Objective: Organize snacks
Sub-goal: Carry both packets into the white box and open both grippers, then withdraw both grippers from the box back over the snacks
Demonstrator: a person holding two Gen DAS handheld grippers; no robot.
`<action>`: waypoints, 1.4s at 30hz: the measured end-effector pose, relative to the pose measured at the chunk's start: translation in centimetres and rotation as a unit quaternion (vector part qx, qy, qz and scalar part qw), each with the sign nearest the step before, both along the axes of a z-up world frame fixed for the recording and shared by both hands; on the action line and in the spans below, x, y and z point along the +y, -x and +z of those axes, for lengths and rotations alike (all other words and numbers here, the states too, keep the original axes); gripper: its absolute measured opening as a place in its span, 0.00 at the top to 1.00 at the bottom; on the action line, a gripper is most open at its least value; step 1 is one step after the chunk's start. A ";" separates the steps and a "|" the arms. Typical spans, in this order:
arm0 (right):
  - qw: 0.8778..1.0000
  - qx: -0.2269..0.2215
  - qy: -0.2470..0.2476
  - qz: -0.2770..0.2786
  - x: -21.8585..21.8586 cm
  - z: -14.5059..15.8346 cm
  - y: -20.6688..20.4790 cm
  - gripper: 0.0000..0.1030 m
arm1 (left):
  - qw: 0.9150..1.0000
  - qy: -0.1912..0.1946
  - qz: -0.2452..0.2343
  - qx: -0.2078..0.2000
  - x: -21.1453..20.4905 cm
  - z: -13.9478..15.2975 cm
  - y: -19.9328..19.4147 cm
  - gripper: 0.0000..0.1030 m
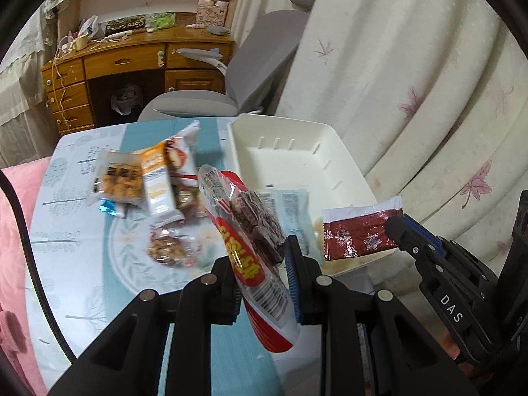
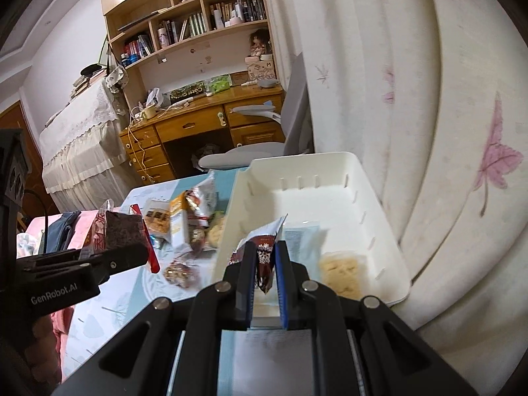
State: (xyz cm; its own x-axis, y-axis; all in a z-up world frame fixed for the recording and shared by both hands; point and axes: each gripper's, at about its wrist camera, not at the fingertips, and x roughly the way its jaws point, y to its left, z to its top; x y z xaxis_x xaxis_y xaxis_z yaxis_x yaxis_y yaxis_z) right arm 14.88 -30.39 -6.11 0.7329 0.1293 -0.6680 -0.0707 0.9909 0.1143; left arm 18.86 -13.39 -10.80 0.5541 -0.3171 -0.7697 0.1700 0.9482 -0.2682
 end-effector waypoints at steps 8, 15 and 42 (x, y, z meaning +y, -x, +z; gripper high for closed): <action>1.000 0.007 0.013 0.003 -4.0 -0.3 -0.5 0.89 | 1.000 0.009 -0.009 -0.001 -4.6 -0.9 -1.2 0.79; 1.000 0.015 0.014 -0.004 -6.4 -0.7 -0.9 0.88 | 1.000 0.002 -0.021 -0.001 -7.4 -1.2 -2.1 0.63; 0.996 0.090 0.006 -0.013 -3.0 -2.9 -2.1 0.40 | 0.994 -0.047 0.069 0.073 1.2 -3.2 0.2 0.23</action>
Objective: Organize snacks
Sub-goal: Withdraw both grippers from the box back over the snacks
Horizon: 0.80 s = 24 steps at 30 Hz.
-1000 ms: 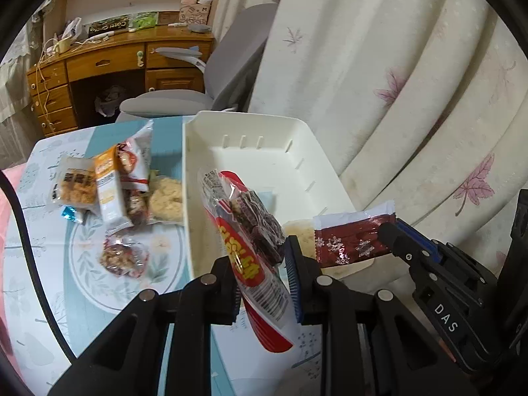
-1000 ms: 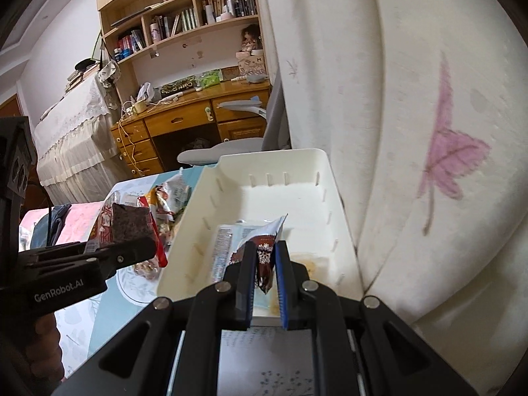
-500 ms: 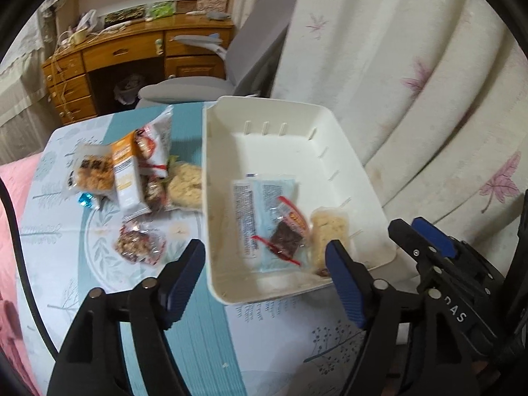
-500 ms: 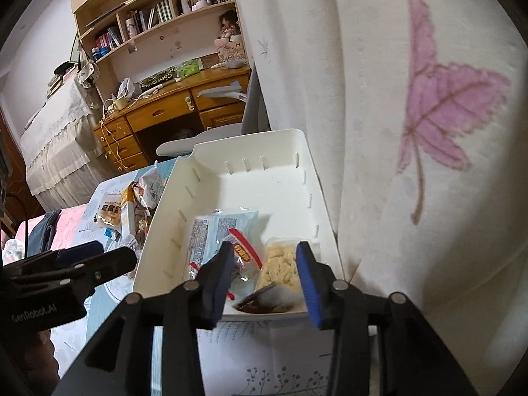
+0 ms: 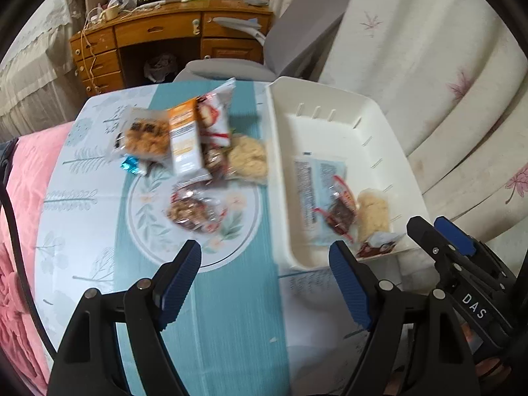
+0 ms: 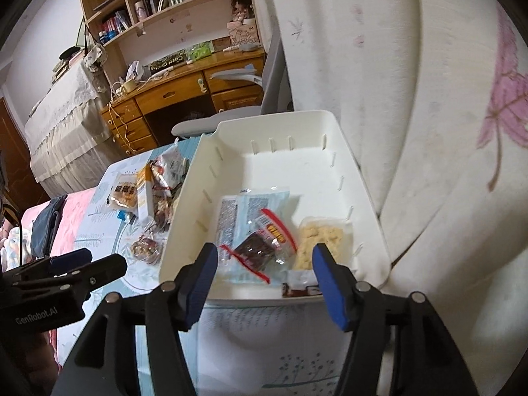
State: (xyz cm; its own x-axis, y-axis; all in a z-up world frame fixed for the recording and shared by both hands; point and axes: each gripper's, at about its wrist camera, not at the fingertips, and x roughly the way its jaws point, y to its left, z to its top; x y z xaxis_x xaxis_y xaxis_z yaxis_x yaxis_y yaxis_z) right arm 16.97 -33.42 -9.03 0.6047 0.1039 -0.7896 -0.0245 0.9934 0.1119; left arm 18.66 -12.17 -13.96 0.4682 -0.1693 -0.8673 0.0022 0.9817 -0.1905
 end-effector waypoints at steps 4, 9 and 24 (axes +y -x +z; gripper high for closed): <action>1.000 0.005 0.002 -0.001 2.0 0.0 0.5 0.33 | 1.000 -0.007 0.005 0.009 2.7 -0.3 0.6 0.19; 1.000 0.008 0.003 -0.006 5.2 0.2 0.8 0.33 | 1.000 -0.015 0.005 0.019 6.4 -0.4 1.1 0.19; 0.998 0.032 -0.024 -0.047 15.0 -1.5 1.4 0.27 | 0.997 0.002 -0.026 0.067 17.9 -0.5 -1.0 0.15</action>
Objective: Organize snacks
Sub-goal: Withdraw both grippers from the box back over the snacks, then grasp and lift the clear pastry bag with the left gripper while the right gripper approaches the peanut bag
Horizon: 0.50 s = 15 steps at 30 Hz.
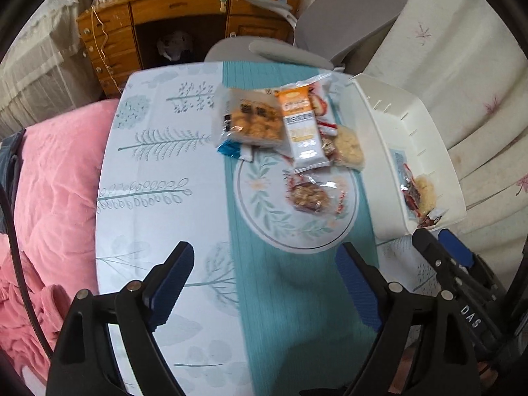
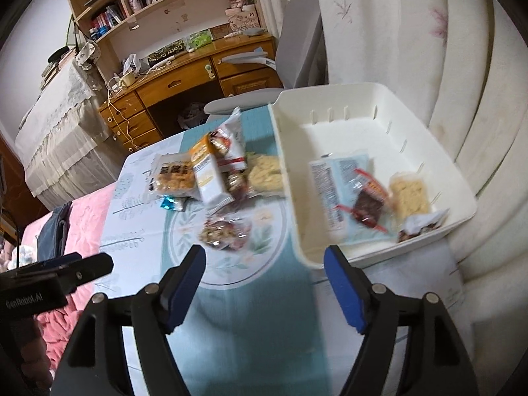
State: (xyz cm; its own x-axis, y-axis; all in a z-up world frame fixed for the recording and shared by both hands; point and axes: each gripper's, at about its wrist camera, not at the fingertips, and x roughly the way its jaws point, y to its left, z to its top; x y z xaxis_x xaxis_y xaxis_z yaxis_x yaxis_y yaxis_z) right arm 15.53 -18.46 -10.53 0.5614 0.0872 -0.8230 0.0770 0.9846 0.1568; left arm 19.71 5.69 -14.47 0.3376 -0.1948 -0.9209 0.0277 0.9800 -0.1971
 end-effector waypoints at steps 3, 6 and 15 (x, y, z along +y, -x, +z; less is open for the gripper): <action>1.000 0.008 -0.005 -0.010 1.6 -0.4 -0.2 0.27 | 1.000 0.003 -0.004 0.008 1.7 0.0 -1.3 0.15; 1.000 0.016 -0.008 -0.017 3.0 -0.7 -0.6 0.27 | 1.000 0.010 -0.010 0.016 3.1 0.1 -2.7 0.15; 0.998 0.055 -0.023 -0.029 5.6 -2.6 -3.0 0.27 | 0.998 0.017 -0.004 0.055 5.3 -1.3 -8.5 0.11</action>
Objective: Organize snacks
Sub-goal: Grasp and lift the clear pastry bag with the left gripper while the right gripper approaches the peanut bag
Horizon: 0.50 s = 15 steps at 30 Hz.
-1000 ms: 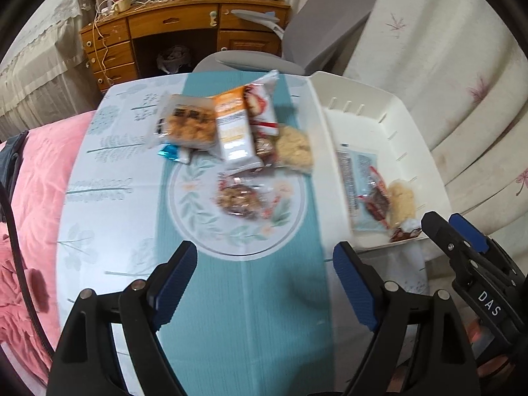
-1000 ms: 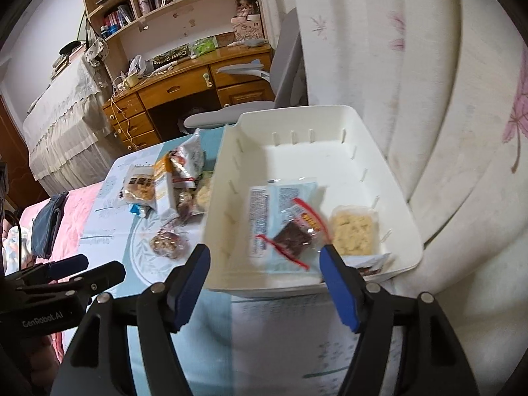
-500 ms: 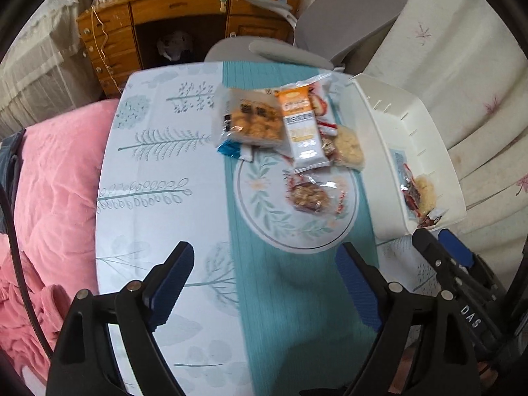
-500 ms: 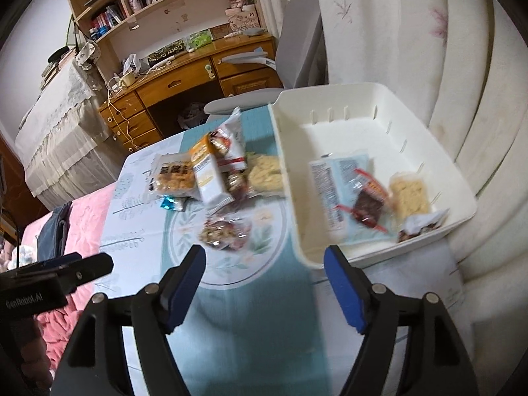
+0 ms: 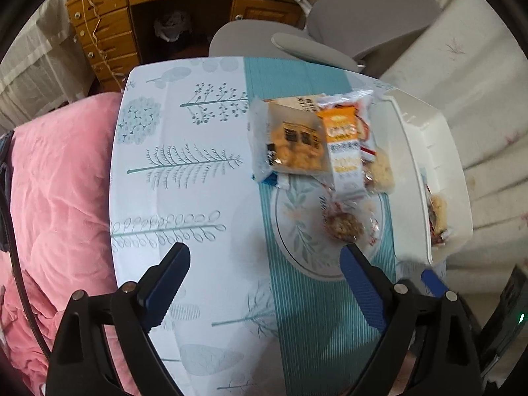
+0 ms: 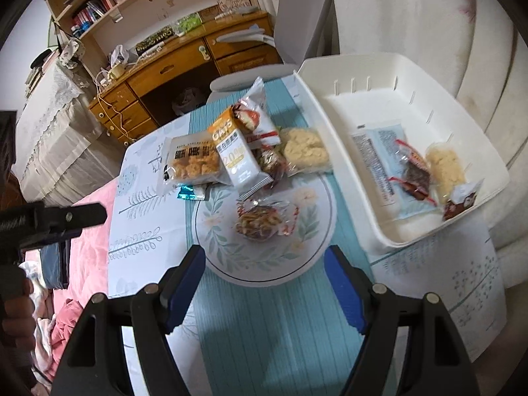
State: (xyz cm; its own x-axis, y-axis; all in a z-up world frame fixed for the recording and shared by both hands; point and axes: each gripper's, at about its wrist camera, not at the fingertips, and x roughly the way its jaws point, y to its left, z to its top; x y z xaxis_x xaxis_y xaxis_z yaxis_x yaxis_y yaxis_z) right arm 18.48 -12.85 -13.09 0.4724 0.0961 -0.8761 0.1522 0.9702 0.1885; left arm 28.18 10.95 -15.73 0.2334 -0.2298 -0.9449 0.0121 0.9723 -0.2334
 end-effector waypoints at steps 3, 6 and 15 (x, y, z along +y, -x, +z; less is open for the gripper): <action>1.000 0.012 -0.008 0.003 0.7 -0.7 -0.9 0.27 | 1.000 0.010 0.011 0.006 0.5 -0.9 -1.7 0.11; 1.000 0.018 -0.007 0.011 1.4 -1.5 -1.8 0.26 | 1.000 0.019 0.022 0.011 0.9 -1.9 -3.2 0.11; 1.000 0.020 0.003 0.012 1.7 -4.2 -4.2 0.24 | 0.998 0.062 0.032 -0.009 0.3 -5.0 -7.3 0.11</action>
